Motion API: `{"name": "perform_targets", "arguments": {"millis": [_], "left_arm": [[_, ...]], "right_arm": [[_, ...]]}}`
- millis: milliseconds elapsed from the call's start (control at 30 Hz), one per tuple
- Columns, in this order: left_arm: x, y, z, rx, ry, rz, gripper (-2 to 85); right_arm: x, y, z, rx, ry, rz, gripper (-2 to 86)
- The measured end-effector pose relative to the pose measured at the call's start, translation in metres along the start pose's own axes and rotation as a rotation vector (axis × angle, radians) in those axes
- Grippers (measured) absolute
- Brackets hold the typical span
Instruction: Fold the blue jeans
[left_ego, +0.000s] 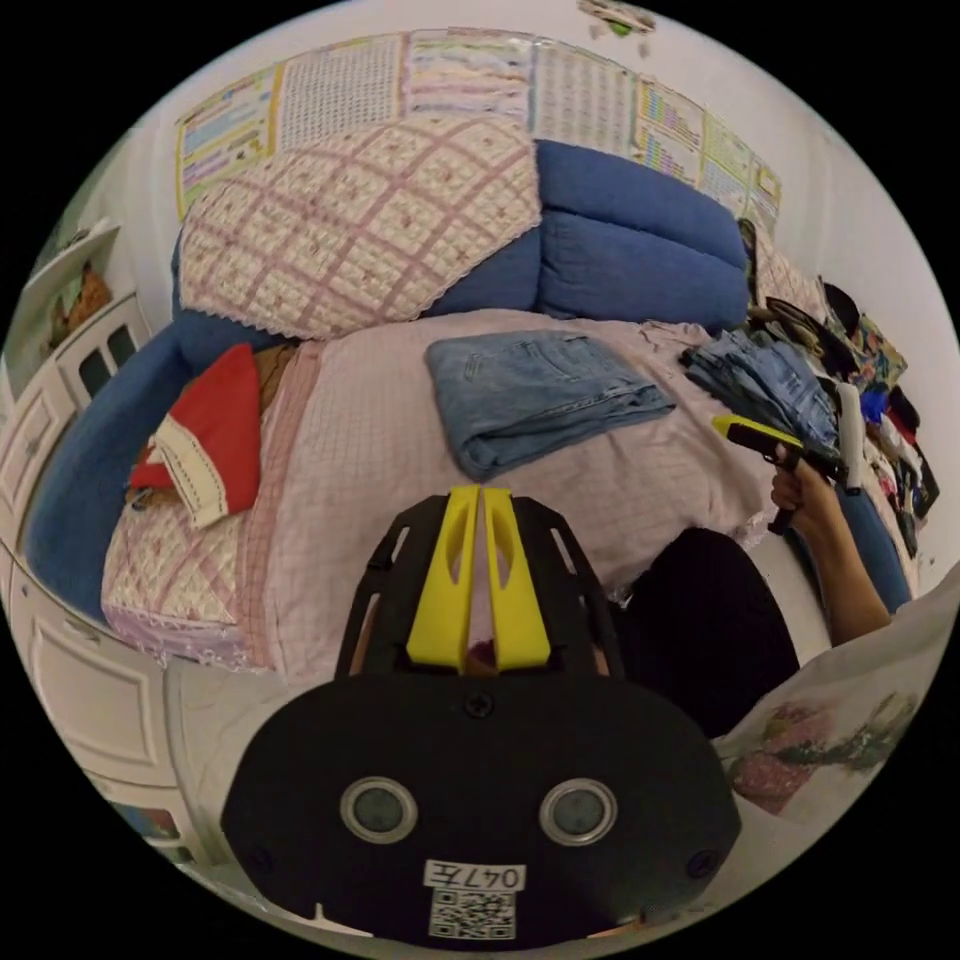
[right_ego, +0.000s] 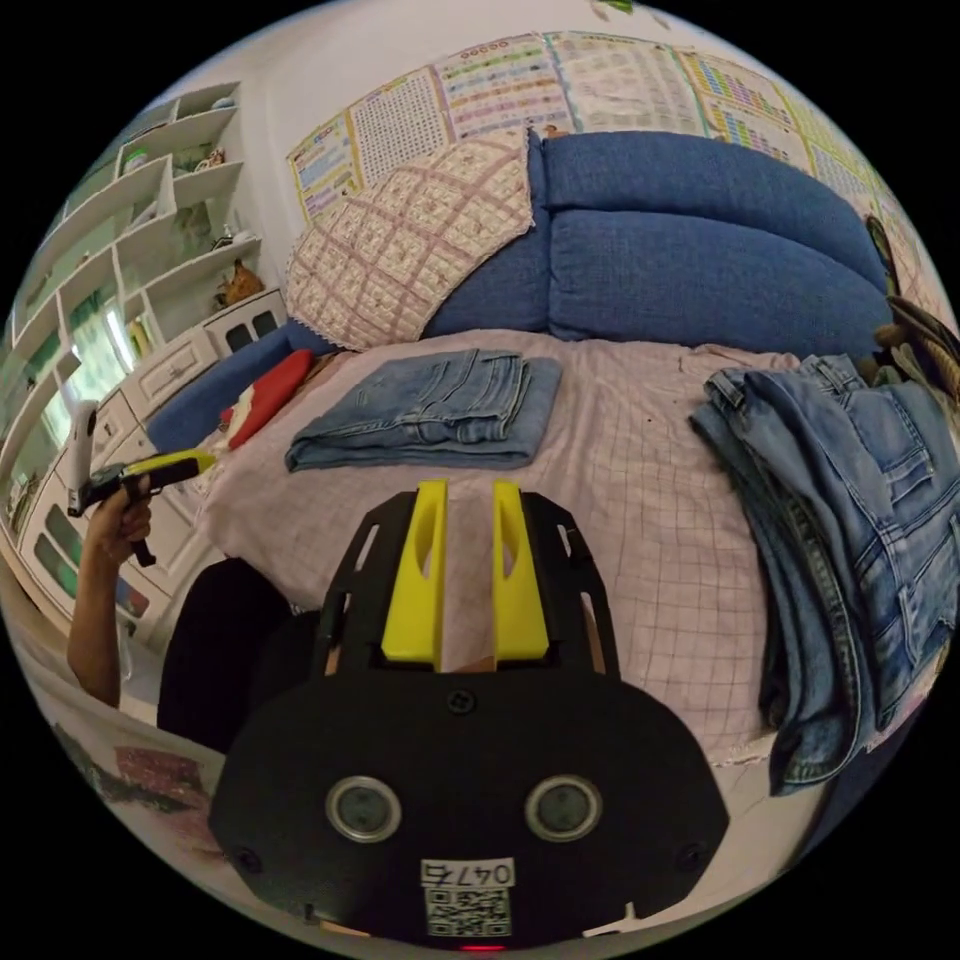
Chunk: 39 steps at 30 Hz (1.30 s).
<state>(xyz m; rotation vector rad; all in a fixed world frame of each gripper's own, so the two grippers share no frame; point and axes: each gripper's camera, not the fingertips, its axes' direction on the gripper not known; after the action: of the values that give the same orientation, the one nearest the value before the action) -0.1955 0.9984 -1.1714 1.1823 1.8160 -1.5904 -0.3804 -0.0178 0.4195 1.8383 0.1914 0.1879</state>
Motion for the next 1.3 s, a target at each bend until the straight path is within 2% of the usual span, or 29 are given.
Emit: {"name": "perform_targets", "arguments": {"millis": [167, 400, 567, 733, 900, 1000, 1100, 1300], "left_arm": [[0.075, -0.051, 0.054, 0.007, 0.126, 0.233, 8.8], [0.140, -0.145, 0.113, 0.059, 0.108, 0.452, 10.5], [0.160, -0.214, 0.188, -0.133, 0.195, 0.532, 13.2], [0.158, -0.253, 0.197, -0.163, 0.145, 0.562, 10.3], [0.146, -0.303, 0.175, -0.169, 0.221, 0.565, 4.1], [0.130, -0.333, 0.147, -0.107, 0.249, 0.501, 2.1], [0.084, -0.368, 0.097, 0.030, 0.280, 0.323, 1.1], [-0.063, -0.385, -0.037, 0.388, 0.274, -0.171, 0.9]], "right_arm": [[0.012, 0.019, 0.028, -0.147, 0.078, -0.128, 1.0], [0.042, 0.049, 0.046, -0.121, 0.068, -0.113, 0.7], [0.075, 0.066, 0.064, -0.113, 0.036, -0.077, 0.5], [0.102, 0.075, 0.082, -0.090, 0.011, -0.052, -0.1], [0.119, 0.074, 0.108, -0.110, -0.017, -0.050, -0.8], [0.123, 0.070, 0.120, -0.109, -0.018, -0.065, -1.0], [0.128, 0.064, 0.129, -0.111, -0.006, -0.078, -1.1], [0.142, 0.048, 0.137, -0.087, 0.007, -0.079, -0.9]]}}
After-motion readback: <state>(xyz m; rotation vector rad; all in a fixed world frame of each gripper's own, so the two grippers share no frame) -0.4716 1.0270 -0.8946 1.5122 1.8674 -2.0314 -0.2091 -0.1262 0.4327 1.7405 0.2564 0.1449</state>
